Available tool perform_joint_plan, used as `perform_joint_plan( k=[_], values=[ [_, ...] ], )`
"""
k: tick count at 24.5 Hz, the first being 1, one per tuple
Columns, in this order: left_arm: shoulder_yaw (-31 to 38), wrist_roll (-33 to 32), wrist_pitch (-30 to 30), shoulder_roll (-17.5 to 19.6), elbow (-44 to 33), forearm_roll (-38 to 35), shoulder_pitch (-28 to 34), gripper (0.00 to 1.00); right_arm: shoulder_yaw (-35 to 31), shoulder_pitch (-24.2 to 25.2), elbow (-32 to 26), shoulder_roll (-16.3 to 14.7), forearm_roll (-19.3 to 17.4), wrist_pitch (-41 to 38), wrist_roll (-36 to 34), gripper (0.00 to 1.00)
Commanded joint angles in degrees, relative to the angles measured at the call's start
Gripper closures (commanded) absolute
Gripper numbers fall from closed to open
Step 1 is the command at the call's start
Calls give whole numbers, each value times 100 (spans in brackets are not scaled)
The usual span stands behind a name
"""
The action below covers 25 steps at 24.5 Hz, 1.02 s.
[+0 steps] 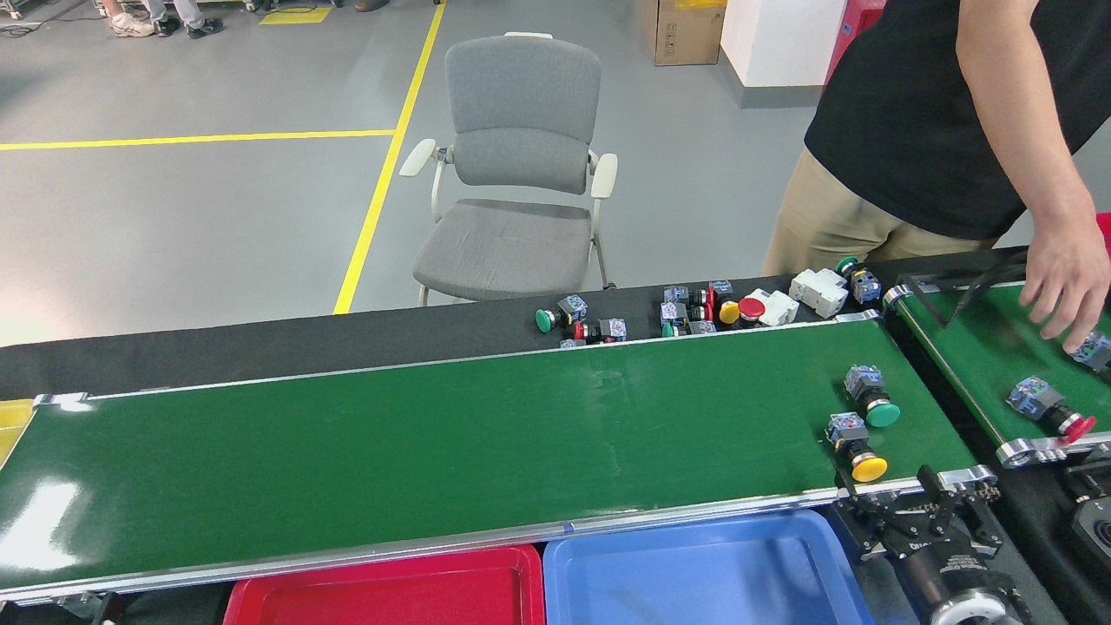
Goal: Pick switch part from conveyor to tray
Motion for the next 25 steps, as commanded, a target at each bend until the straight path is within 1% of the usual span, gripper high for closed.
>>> perform_joint_plan(
  k=[1,5,6,7,8,9,10,13,18,19,20,21,22,25],
  values=[
    [8,12,-8,64,-61,23,-90,0,175,-163,54,-33,16,100,4,1],
    [-10,12,-8,65,-34,-3,-222,0,492,-383,274,-24,16,320,-5,2],
    [-10,12,-8,65,-34,-3,-231,0,623,-427,300,-33,34,337,-5,8],
    [-10,12,-8,65,-34,-12,-231,0,738,-453,309,-60,43,337,-5,20],
    [-10,12,-8,65,-34,-12,-231,0,869,-462,318,-77,51,337,3,36],
    [-10,12,-8,65,-43,-12,-231,0,966,-462,318,-95,43,337,-5,45],
    [-10,12,-8,65,-34,-12,-231,0,1019,-462,318,-130,43,329,-5,49],
    [-10,12,-8,73,-34,-12,-231,0,1080,-453,327,-156,43,320,-5,72],
    [-10,12,-8,73,-34,-12,-231,0,1168,-453,406,-209,34,285,-23,75],
    [-10,12,-8,73,-34,-12,-239,0,1168,-462,406,-209,16,285,-23,78],
    [-10,12,-8,82,-34,-12,-239,0,1177,-462,397,-200,-1,276,-23,83],
    [-10,12,-16,82,-34,-12,-239,0,1186,-471,371,-183,-10,258,-23,92],
    [-10,12,-16,82,-34,-12,-239,0,1203,-471,309,-165,-10,223,-32,95],
    [-10,12,-34,82,-34,-12,-231,0,1476,-594,28,-86,-19,-216,-40,98]
  ],
)
